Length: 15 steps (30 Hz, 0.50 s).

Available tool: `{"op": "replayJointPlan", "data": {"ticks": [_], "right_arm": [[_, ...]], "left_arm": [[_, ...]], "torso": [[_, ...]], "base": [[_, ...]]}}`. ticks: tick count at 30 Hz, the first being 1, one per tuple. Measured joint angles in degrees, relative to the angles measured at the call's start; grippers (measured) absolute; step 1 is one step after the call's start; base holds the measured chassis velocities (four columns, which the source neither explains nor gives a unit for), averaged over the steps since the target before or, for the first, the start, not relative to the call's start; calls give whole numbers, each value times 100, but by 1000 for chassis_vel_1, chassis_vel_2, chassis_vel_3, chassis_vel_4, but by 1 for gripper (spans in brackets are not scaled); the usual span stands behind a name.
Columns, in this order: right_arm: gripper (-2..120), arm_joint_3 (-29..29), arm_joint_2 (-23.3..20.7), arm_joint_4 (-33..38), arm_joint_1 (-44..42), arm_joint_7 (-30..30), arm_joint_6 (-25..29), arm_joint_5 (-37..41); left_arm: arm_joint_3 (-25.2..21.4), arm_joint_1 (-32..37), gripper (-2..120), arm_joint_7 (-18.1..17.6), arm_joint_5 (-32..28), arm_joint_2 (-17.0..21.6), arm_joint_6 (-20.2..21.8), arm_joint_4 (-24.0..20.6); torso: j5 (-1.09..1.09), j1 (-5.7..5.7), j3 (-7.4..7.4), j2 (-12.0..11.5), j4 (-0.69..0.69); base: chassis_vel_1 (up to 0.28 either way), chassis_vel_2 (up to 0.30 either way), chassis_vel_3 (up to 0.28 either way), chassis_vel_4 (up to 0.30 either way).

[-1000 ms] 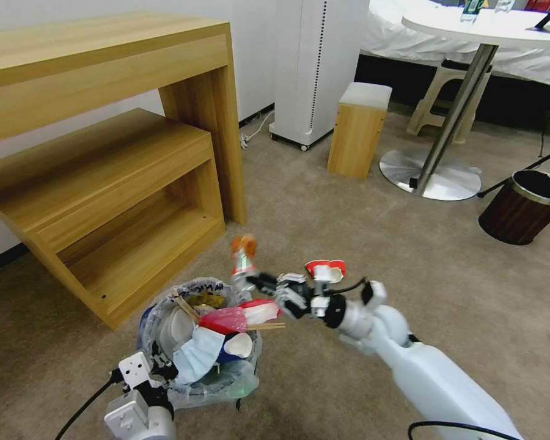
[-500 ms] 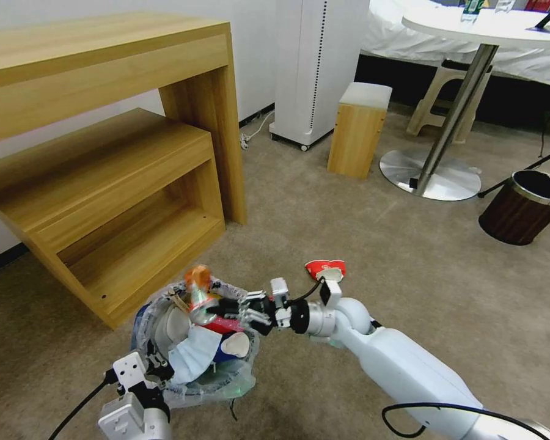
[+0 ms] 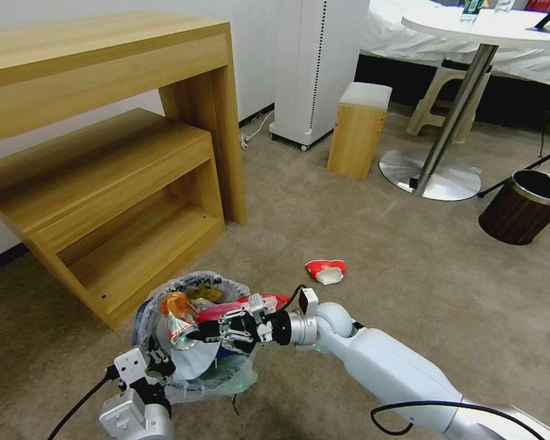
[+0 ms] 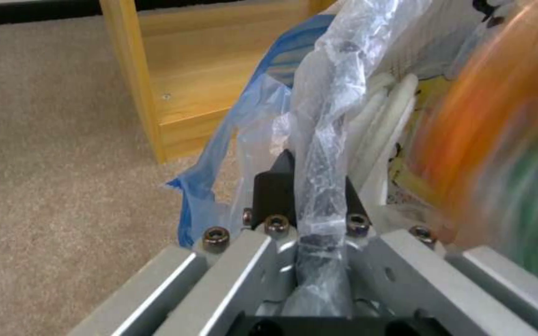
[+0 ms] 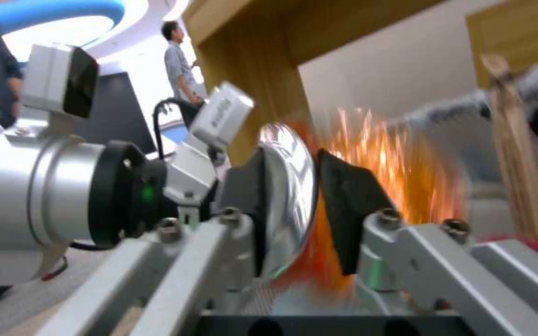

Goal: Pick up the trash bin and place the garbage on the floor into it.

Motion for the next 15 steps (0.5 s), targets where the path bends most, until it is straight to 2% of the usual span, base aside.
{"op": "replayJointPlan", "data": {"ticks": [3,4,5,9,10,13,15], "right_arm": [[36,-5,-58,39,-14,78,-87,0],[44,-5,-101,68,-21,108,-126,2],[44,-5,-101,68,-21,108,-126,2],[62,133,-200,253,-24,154,-93,56],[62,133,-200,253,-24,154,-93,56],[78,468,-225,587,-81,375,55,254],[82,613,-231,705,-114,491,99,355]], "left_arm": [[1,-9,0,0,-2,0,0,7],[3,-17,0,1,-2,0,0,11],[3,-17,0,1,-2,0,0,11],[5,-45,0,8,4,0,1,55],[5,-45,0,8,4,0,1,55],[-12,-79,0,16,1,0,7,90],[-28,-95,0,17,-11,0,12,101]], "torso": [[1,0,0,0,0],[0,0,0,0,0],[0,0,0,0,0],[1,0,0,0,0],[1,0,0,0,0],[1,0,0,0,0],[1,0,0,0,0]], "base": [[0,0,0,0],[0,0,0,0],[0,0,0,0],[0,0,0,0],[0,0,0,0],[0,0,0,0],[0,0,0,0]]}}
